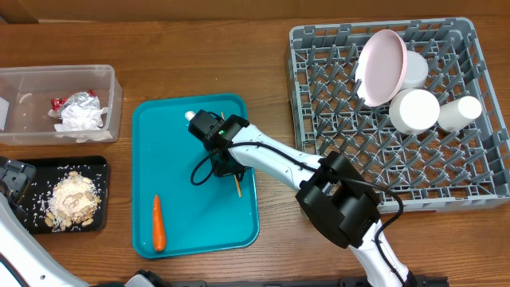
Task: Sort waste into correct bins and load items into the dishwasher rack
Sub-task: 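Lower the right gripper and close it on the chopstick, then lift the chopstick and carry it right into the rack's left edge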
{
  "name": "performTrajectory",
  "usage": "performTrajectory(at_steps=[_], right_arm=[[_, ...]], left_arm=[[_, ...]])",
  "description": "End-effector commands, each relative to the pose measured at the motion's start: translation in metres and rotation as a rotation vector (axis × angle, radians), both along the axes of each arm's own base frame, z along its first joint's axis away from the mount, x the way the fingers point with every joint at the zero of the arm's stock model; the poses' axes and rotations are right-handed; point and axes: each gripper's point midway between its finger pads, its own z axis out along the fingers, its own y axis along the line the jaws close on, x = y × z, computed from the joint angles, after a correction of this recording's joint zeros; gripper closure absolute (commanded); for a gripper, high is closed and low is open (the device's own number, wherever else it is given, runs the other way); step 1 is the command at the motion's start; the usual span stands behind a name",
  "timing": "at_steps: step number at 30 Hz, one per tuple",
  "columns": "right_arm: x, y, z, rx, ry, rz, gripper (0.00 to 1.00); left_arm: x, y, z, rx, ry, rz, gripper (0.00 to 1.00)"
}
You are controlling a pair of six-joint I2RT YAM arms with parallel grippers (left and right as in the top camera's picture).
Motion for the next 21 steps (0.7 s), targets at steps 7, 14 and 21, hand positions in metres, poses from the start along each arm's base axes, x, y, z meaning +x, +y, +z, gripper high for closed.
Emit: performTrajectory(at_steps=[7, 14, 21], right_arm=[[-0.005, -0.009, -0.007, -0.051, 0.034, -0.003, 0.96], [0.003, -0.001, 0.030, -0.006, -0.004, -0.004, 0.96], [0.029, -0.003, 0.108, 0.096, -0.139, -0.040, 0.96]], left_arm=[[0.003, 0.002, 0.006, 0.009, -0.019, 0.009, 0.00], [0.003, 0.002, 0.006, 0.009, -0.019, 0.009, 0.00], [0.003, 0.002, 0.006, 0.009, -0.019, 0.009, 0.00]])
